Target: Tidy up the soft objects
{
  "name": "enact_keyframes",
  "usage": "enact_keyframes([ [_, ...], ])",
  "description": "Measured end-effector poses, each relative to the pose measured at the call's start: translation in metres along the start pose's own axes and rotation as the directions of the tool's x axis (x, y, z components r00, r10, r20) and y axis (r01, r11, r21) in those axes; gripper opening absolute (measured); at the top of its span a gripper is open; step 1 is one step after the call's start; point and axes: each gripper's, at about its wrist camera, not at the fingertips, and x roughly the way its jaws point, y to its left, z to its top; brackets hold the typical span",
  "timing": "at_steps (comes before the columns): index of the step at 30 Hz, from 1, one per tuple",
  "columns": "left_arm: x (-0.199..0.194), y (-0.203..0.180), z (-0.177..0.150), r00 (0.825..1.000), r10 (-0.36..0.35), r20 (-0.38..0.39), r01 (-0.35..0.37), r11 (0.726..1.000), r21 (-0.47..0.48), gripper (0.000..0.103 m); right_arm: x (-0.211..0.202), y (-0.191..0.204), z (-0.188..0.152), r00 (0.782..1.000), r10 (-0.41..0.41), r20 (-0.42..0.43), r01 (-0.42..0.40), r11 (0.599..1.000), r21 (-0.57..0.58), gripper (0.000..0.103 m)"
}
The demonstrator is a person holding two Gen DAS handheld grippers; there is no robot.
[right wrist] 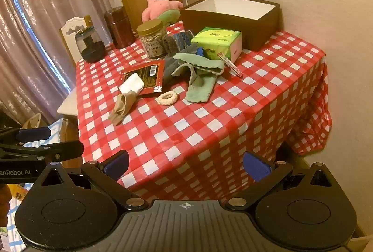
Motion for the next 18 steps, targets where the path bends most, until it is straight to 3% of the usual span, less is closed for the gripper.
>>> enact_keyframes([
  [18,-0.0002,0.0,-0.0001,1.0,-0.008,0.006,0.008,1.0,-0.001,0.092,0.0001,-0.0027,0.0026,1.0,-0.006,0.007,0.006,1.0,-0.006,0.103],
])
